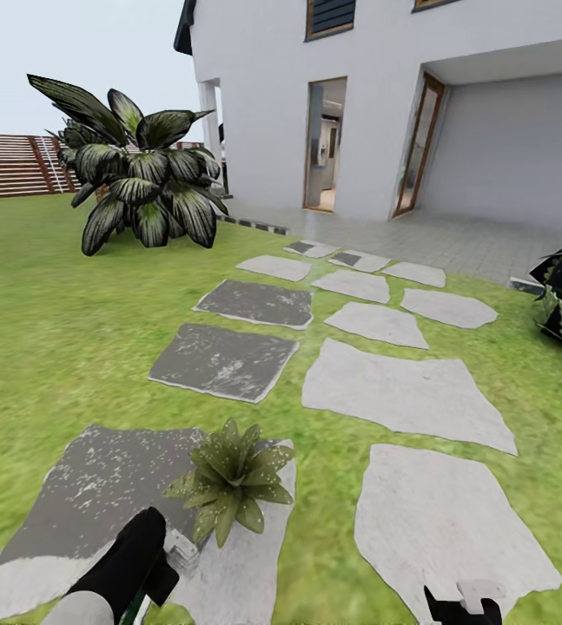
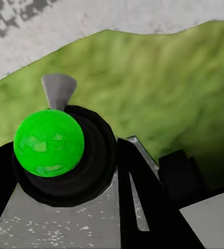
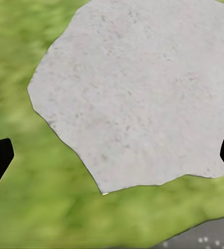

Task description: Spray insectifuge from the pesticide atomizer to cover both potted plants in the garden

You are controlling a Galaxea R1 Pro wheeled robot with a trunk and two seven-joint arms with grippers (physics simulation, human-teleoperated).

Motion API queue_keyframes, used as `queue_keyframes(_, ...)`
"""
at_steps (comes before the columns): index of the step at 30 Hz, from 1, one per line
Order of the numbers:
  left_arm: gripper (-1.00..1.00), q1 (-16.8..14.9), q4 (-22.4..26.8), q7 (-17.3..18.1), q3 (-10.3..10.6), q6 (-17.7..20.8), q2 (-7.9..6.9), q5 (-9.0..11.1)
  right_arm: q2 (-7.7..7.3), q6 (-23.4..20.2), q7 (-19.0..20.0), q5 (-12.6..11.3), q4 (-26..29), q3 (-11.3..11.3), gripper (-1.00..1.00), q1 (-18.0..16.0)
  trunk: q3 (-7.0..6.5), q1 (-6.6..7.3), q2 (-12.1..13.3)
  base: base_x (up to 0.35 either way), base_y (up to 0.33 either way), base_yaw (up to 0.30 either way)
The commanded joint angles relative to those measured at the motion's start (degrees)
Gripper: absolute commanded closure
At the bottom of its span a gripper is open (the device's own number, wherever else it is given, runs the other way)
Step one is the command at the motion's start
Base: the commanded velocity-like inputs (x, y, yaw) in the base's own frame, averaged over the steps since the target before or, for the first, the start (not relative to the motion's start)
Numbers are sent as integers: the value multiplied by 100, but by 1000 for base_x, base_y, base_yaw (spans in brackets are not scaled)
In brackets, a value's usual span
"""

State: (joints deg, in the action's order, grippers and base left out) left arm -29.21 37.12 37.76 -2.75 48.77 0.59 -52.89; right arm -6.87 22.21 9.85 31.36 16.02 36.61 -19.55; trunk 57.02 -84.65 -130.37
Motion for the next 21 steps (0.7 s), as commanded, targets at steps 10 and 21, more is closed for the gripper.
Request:
queue_keyframes(10, 100, -451, -62, 581, -7, 168, 45, -256, 1, 21, 46, 19, -2, 51, -100, -5, 6, 1, -2, -1, -32, 1)
queue_keyframes(21, 100, -454, -73, 592, 2, 168, 29, -326, 1, 21, 45, 19, -2, 48, -100, -5, 6, 1, -2, 13, -262, 31)
